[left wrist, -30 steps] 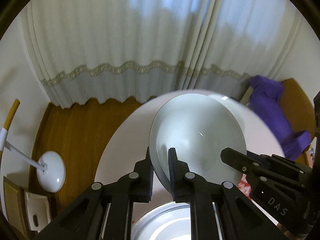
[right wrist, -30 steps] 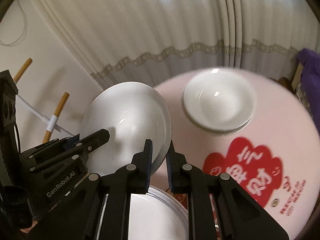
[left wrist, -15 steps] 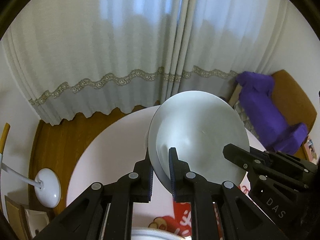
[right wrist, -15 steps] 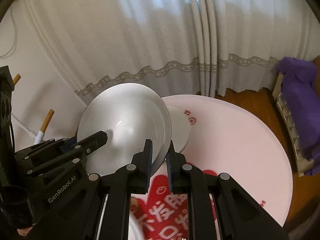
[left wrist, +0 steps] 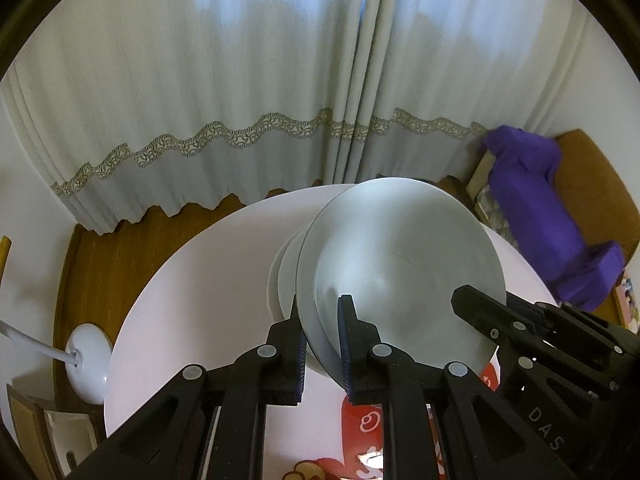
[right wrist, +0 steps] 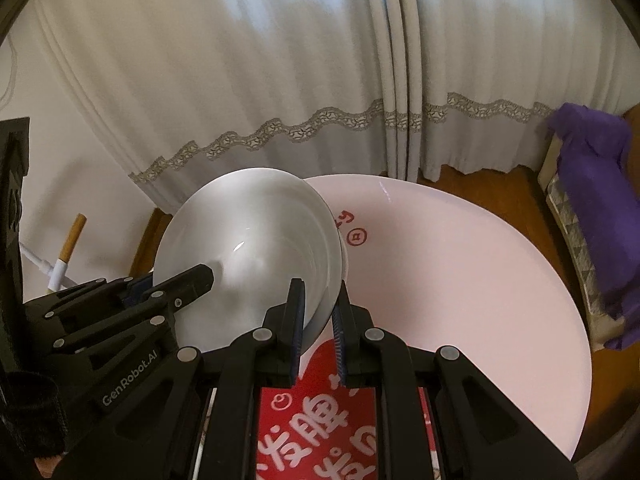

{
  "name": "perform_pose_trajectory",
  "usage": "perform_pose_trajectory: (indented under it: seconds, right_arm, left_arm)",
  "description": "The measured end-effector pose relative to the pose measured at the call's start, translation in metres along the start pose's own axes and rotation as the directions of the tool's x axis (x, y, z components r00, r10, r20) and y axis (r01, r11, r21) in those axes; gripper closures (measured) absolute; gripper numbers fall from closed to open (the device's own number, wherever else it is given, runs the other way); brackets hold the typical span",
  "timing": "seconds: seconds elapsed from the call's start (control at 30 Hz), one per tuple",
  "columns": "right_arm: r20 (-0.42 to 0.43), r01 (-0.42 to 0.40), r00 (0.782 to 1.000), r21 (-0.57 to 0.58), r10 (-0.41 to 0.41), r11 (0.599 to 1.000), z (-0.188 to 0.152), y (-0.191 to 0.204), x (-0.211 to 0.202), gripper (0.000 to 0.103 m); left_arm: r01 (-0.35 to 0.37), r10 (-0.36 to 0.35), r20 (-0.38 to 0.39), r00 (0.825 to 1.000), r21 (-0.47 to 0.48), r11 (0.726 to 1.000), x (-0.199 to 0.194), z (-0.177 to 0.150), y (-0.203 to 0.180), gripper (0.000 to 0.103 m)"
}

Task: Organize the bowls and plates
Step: 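Lift the bowl and lower it onto the bowl stack with both tools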

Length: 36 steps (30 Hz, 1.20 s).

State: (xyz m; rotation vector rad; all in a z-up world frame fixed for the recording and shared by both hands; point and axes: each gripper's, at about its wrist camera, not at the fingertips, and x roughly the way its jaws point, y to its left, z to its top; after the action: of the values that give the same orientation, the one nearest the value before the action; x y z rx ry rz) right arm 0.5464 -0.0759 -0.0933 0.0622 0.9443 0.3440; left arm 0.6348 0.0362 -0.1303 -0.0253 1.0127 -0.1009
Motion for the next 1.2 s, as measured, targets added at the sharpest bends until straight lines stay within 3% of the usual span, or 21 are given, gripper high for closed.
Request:
perform_pose_trajectory:
  seconds: [0.63,1.2]
  right_arm:
    - [-0.036,0.045,0.998,0.034,-0.044,0.998,0.004,-0.007,0.03,0.087]
    - [-0.033,0.032,0.999,0.078,-0.03,0.996,0.003,-0.013,0.036,0.083]
  left_arm:
    - [-0.014,0.014,-0.003,1.0,0.003,1.0,0.019,-0.001,0.001,0.092]
    - [-0.047,0.047,-0.006,0.999,0.047,0.998,0.021,-0.005,-0.003,0.089]
